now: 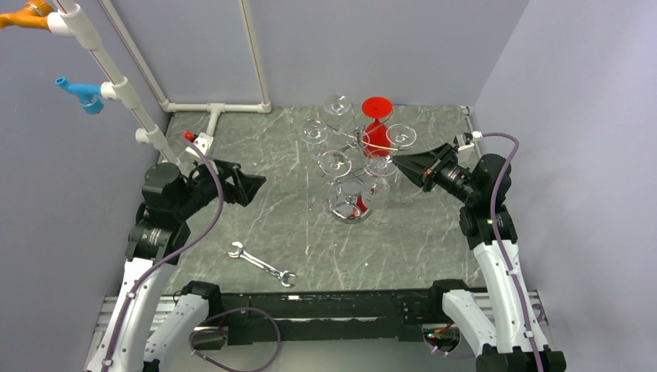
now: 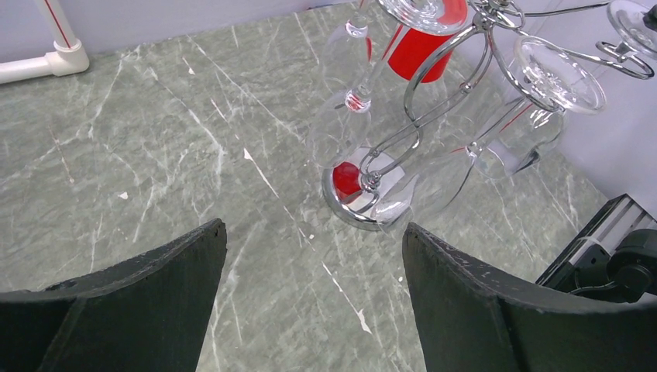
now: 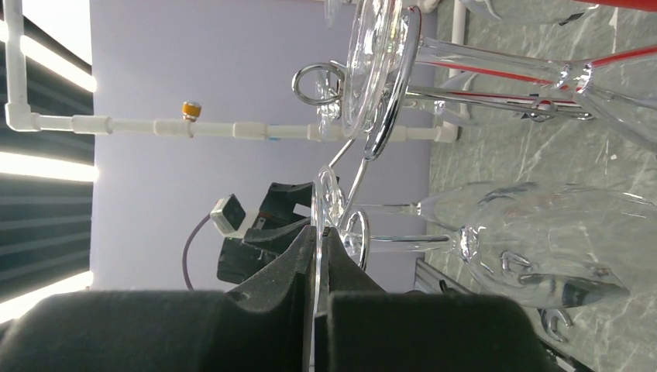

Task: Take the wine glass off the wine glass rack
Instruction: Pick up the wine glass from the wine rack.

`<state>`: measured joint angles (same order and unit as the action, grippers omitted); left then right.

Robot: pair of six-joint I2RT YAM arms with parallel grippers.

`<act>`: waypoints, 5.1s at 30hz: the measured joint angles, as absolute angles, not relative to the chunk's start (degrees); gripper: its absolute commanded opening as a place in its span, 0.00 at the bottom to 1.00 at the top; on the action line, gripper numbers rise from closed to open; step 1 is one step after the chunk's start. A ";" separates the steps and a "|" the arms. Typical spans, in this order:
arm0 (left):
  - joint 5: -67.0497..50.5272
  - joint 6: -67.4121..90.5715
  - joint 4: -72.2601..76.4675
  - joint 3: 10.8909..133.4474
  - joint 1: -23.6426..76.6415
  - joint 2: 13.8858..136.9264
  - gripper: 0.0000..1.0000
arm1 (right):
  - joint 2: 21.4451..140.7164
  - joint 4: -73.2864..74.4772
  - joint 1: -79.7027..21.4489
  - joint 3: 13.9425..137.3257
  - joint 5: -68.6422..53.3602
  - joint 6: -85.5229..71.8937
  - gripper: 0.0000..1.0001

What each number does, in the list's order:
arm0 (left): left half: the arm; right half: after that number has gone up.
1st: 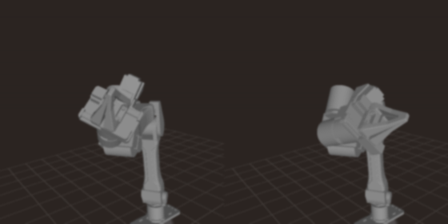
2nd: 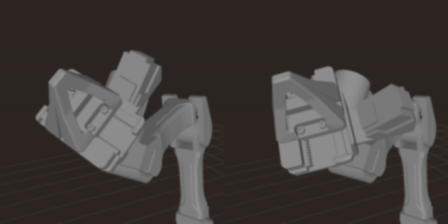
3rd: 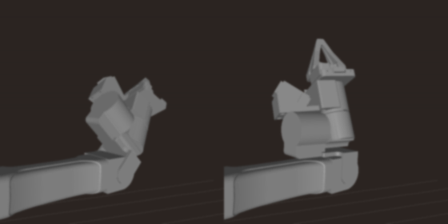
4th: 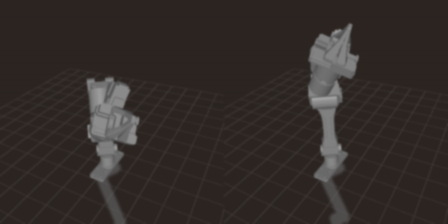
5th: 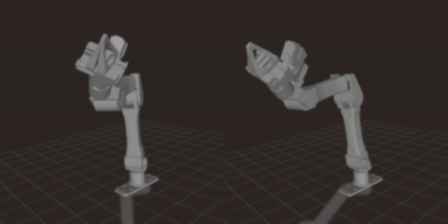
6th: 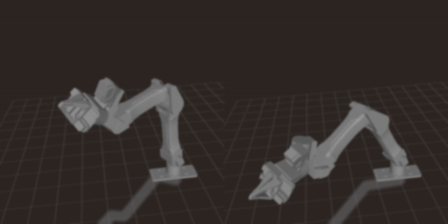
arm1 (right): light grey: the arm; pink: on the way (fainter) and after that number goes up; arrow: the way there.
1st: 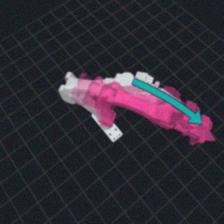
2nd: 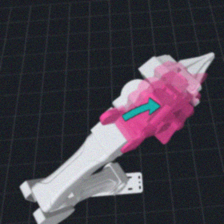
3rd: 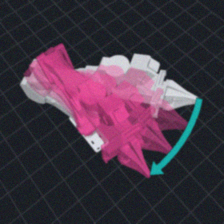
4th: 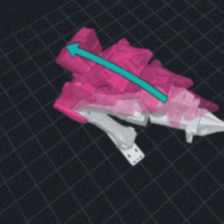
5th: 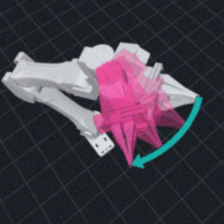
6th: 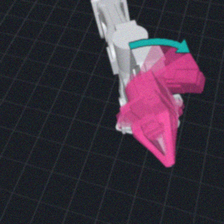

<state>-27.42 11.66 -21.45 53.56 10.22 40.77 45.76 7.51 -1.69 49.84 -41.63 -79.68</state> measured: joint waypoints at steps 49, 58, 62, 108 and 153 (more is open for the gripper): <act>-25.56 11.40 -22.00 53.56 10.76 41.89 0.87 | 44.23 1.89 -1.98 50.85 -45.52 -87.00 0.00; -25.54 11.40 -22.00 53.56 10.85 41.89 0.87 | 44.27 0.32 -2.04 49.91 -45.52 -87.77 0.00; -25.54 11.38 -22.00 53.56 10.87 41.89 0.87 | 44.31 -0.60 -2.20 49.80 -45.52 -88.18 0.00; -25.52 11.35 -22.02 53.56 10.94 41.89 0.88 | 47.59 -3.99 -4.91 49.01 -43.86 -88.25 0.00; -25.43 11.22 -22.04 53.56 10.96 41.89 0.88 | 49.93 -2.22 -5.34 49.01 -39.53 -84.49 0.00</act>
<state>-25.43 11.22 -22.04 53.56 10.96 41.89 49.93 -2.22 -5.34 49.01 -39.53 -84.49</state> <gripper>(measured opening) 0.876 0.054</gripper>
